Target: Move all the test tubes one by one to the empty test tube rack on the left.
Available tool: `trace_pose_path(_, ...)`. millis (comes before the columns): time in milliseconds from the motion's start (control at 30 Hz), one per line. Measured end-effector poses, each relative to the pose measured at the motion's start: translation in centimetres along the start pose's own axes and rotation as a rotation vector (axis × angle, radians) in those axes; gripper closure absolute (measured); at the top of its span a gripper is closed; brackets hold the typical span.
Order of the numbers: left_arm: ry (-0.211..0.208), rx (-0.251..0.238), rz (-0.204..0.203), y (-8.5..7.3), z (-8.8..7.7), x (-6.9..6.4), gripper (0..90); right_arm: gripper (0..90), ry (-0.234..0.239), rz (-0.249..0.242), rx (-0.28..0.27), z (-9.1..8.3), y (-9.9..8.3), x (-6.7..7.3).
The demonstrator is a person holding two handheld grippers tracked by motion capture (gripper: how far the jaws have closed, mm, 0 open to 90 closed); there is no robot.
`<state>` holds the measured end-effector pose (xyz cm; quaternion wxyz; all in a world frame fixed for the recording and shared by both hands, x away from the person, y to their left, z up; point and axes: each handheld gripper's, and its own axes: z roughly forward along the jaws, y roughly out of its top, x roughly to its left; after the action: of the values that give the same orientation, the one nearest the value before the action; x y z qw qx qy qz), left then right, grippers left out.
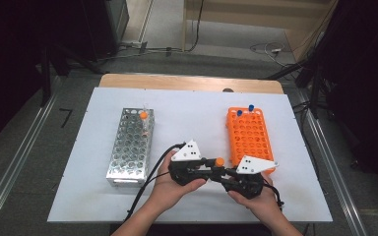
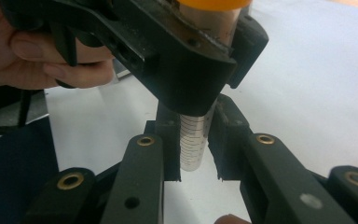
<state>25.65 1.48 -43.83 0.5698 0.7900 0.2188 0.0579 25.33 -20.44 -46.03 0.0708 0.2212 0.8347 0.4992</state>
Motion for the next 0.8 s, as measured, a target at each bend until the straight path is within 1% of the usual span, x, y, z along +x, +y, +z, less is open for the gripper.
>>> trace_pose_path(67,0.015,-0.004,0.013,0.1,-0.1,-0.1,74.1,72.9,0.01,0.013,-0.001,0.0,0.0,-0.1)
trace_pose_path(133,0.02,-0.003,0.022,0.1,-0.2,0.0,74.6,72.9,0.017,0.018,-0.005,0.0,0.0,-0.1)
trace_pose_path(267,0.022,-0.016,0.025,0.1,-0.3,0.1,74.8,71.7,0.022,0.021,-0.012,0.0,-0.1,-0.3)
trace_pose_path(333,0.033,-0.03,0.02,0.1,-0.4,0.2,74.8,66.6,0.037,0.03,-0.017,-0.2,-0.2,-0.5)
trace_pose_path(400,0.043,-0.043,0.012,0.2,-0.7,0.3,74.8,63.5,0.049,0.043,-0.036,-0.5,-0.3,-0.7)
trace_pose_path(433,0.047,-0.047,0.007,0.3,-0.9,0.4,74.8,60.8,0.058,0.045,-0.05,-0.8,-0.3,-0.9)
trace_pose_path(467,0.054,-0.051,0.002,0.3,-1.1,0.6,74.8,57.5,0.057,0.048,-0.064,-1.1,-0.3,-1.0)
trace_pose_path(567,0.075,-0.06,-0.006,0.4,-1.7,0.9,74.8,45.9,0.018,0.042,-0.087,-1.9,-0.4,-1.3)
trace_pose_path(633,0.089,-0.065,-0.009,0.4,-2.2,1.2,74.8,39.4,0.001,0.05,-0.097,-2.4,-0.4,-1.7)
trace_pose_path(733,0.113,-0.079,-0.022,0.5,-3.0,1.8,74.8,30.1,-0.001,0.06,-0.098,-2.9,-0.5,-2.3)
trace_pose_path(800,0.129,-0.09,-0.032,0.5,-3.7,2.2,74.8,26.7,-0.008,0.064,-0.096,-3.1,-0.6,-2.7)
